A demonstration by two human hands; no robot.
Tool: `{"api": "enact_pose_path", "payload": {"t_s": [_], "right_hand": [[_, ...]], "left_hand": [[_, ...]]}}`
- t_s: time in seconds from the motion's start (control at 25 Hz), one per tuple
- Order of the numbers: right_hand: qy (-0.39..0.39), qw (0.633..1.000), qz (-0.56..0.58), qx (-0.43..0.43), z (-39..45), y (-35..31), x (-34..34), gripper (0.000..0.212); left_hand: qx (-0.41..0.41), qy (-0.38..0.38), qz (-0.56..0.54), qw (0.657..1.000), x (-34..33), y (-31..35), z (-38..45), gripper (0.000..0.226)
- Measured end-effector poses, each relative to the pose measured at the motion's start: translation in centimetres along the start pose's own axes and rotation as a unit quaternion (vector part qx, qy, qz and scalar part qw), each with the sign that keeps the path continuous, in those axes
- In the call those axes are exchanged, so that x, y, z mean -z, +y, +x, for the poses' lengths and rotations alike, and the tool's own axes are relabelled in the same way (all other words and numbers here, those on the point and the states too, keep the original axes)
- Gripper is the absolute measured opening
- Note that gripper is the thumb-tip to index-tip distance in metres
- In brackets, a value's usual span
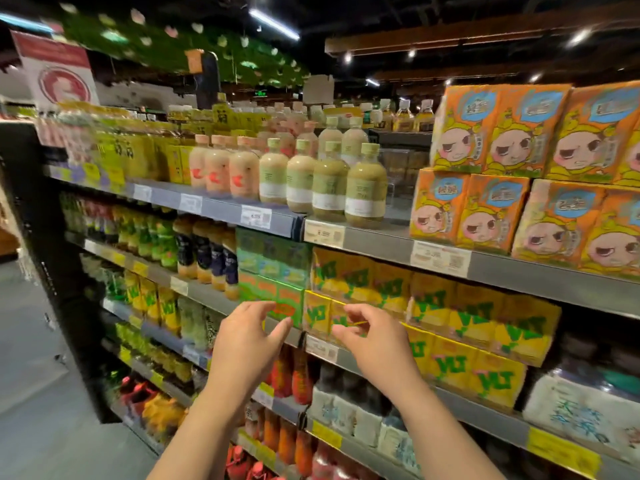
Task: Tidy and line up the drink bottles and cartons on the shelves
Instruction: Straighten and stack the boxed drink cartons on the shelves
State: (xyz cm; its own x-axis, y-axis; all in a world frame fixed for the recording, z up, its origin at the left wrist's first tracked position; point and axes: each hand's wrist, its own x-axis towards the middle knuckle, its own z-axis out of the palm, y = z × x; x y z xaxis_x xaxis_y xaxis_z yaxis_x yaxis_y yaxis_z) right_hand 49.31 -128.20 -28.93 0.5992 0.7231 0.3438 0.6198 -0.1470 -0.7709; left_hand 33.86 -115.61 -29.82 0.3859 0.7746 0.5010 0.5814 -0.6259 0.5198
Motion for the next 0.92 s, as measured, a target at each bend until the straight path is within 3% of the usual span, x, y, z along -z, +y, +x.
{"api": "enact_pose_path", "payload": {"t_s": [0.32, 0.52, 0.72, 0.92], "right_hand": [[0.114, 0.989, -0.005, -0.094, 5.1, -3.7, -12.1, 0.058], [0.132, 0.985, -0.017, -0.106, 8.9, -4.7, -15.4, 0.066], [0.202, 0.972, -0.092, -0.069, 11.5, -5.1, -17.9, 0.068], [0.238, 0.956, -0.141, -0.100, 12.9, -5.5, -19.6, 0.079]], "left_hand": [[-0.009, -0.048, -0.034, 0.998, 0.8, -10.0, 7.5, 0.064], [-0.008, -0.042, -0.065, 0.997, -0.9, -12.5, 13.2, 0.067], [-0.016, -0.045, -0.096, 0.994, -4.4, -13.7, 18.6, 0.078], [-0.004, -0.023, -0.131, 0.991, -5.3, -14.1, 21.5, 0.075]]}}
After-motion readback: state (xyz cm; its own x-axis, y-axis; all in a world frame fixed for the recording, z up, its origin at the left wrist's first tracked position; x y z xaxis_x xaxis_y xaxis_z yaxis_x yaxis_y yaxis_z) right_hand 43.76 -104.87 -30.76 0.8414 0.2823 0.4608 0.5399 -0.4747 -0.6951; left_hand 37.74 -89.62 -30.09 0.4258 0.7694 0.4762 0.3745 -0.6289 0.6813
